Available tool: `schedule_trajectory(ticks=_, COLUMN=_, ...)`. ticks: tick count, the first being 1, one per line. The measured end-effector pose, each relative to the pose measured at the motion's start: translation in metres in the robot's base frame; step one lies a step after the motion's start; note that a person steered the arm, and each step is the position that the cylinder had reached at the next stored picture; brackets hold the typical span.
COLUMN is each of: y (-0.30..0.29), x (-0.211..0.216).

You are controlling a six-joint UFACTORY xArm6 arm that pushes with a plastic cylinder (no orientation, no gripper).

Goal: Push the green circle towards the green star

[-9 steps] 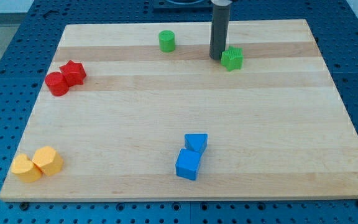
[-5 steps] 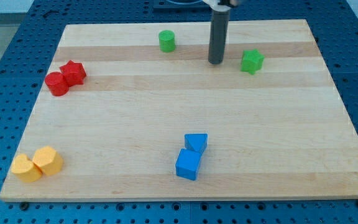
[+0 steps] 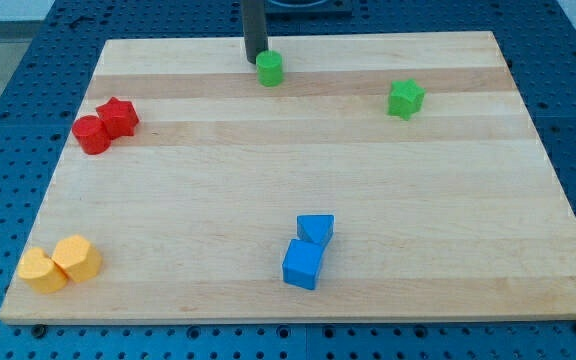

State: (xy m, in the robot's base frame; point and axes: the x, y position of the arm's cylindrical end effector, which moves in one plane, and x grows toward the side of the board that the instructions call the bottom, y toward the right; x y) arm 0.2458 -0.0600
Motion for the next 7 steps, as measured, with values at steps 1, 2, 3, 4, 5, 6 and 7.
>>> schedule_trajectory(ticks=1, y=0.008, x=0.009)
schedule_trajectory(ticks=2, y=-0.019, x=0.017)
schedule_trajectory(ticks=3, y=-0.031, x=0.037)
schedule_trajectory(ticks=4, y=0.002, x=0.029)
schedule_trajectory(ticks=5, y=0.066, x=0.026)
schedule_trajectory(ticks=6, y=0.12, x=0.032)
schedule_trajectory(ticks=7, y=0.097, x=0.033)
